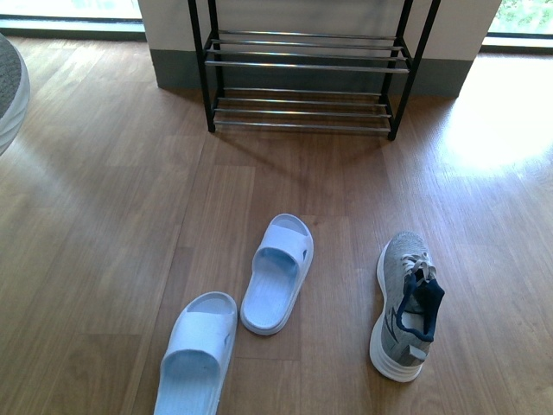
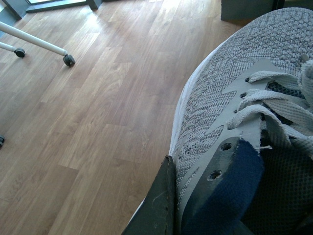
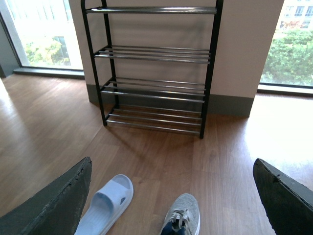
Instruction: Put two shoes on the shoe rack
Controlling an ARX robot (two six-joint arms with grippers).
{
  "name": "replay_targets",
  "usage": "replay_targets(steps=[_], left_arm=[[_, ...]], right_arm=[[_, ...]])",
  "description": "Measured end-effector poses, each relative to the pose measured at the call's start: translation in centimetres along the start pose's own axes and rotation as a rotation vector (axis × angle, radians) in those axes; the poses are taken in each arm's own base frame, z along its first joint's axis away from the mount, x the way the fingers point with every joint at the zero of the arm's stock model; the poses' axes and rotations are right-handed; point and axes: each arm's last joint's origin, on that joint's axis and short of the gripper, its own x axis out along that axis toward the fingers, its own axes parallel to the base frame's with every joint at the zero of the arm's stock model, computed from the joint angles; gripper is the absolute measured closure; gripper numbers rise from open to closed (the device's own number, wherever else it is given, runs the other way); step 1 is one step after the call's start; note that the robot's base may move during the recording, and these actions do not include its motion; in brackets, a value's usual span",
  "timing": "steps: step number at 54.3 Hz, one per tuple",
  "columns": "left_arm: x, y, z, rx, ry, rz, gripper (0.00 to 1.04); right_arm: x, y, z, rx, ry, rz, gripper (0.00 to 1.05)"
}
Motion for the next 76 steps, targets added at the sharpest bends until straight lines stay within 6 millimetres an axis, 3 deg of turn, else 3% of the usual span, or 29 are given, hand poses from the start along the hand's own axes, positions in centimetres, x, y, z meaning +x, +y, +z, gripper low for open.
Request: replay_targets(steps=[5,11,14,19,22,24,26,31,39,54,76], left_arm=[[0.0,0.0,0.0,0.000,0.000,-0.004,1.03],[0.0,0.0,0.0,0.000,0.000,-0.003,1.03],[0.0,0.0,0.0,0.000,0.000,-0.002,1.03],[0.0,0.0,0.0,0.000,0.000,-0.002,1.03],[0.0,0.0,0.0,0.000,0.000,-0.003,1.03],[0.0,0.0,0.0,0.000,0.000,-0.003,1.03],[0.0,0.0,0.0,0.000,0.000,-0.003,1.03],[0.0,0.0,0.0,0.000,0.000,-0.002,1.03],[0.0,0.0,0.0,0.000,0.000,-0.002,1.03],[0.0,0.0,0.0,0.000,0.000,-0.002,1.03],[0.0,0.0,0.0,0.000,0.000,-0.002,1.03]], right_arm=[[0.2,-0.1,-0.2,0.063,0.088,0.033,0.09],[2.3,-1.2,-0.3,0.191,0.205,-0.075,0.09],[3.9,-1.9,-0.1,0.201,0.225,-0.132,0.09],[10.0,-3.3,0.1,0.140,0.283,-0.192,0.09],[13.3,-3.7,-1.5,0.088,0.371,-0.212,0.09],[14.4,-3.8,-2.4,0.070,0.420,-0.207,0.09],[16.3,-3.9,-4.9,0.032,0.531,-0.193,0.09],[18.8,-3.7,-9.6,-0.014,0.720,-0.155,0.09],[21.0,-3.7,-13.8,-0.031,0.872,-0.119,0.09],[22.9,-3.8,-18.9,0.031,1.054,-0.085,0.09],[24.3,-3.9,-23.3,0.045,1.154,-0.126,0.09]])
